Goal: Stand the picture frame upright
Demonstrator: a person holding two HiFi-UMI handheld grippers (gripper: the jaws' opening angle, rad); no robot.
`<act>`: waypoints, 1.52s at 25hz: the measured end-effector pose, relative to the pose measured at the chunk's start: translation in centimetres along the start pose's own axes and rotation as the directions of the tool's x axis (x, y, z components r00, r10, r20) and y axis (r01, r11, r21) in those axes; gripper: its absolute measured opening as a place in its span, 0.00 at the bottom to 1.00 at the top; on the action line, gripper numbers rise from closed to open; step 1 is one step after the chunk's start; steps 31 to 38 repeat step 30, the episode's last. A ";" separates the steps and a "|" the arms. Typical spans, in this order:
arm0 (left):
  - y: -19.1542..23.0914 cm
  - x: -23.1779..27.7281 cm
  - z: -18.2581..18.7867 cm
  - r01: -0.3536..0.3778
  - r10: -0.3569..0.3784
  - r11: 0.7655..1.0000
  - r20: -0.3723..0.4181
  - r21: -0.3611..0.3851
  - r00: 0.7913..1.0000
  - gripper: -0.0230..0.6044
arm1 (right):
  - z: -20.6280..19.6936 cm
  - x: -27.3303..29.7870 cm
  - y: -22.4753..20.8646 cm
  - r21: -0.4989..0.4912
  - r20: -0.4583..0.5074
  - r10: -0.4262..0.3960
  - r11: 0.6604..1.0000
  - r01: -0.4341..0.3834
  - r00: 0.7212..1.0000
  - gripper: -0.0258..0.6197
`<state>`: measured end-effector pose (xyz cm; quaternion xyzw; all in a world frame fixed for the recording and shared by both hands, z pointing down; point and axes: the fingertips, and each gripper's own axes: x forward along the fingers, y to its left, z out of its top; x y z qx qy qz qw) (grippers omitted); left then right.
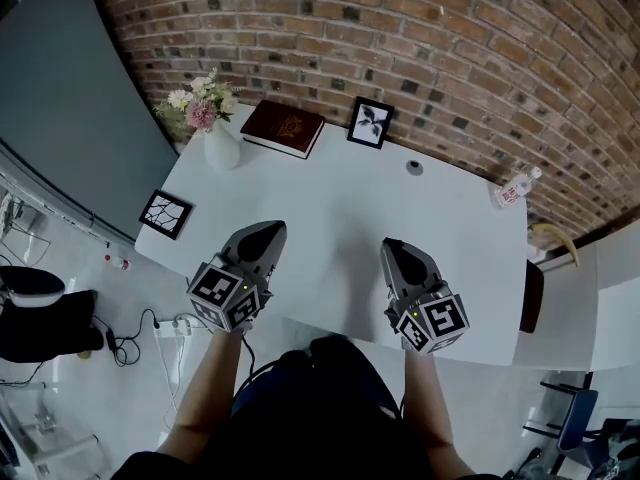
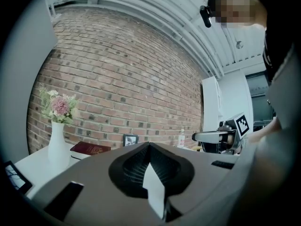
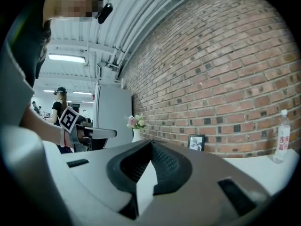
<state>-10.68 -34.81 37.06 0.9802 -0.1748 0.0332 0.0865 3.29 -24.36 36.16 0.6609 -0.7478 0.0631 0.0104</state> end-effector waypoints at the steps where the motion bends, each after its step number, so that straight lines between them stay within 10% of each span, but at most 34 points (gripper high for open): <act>1: -0.1 -0.4 0.1 0.005 -0.005 1.000 0.004 -0.002 1.000 0.04 | 0.0 -0.2 0.4 0.000 0.001 -0.005 1.000 0.005 1.000 0.04; 38: -2.0 -9.2 1.5 0.057 -0.057 0.998 0.074 0.001 0.996 0.04 | 0.0 -4.1 9.3 -0.040 -0.009 -0.026 0.999 0.026 1.000 0.04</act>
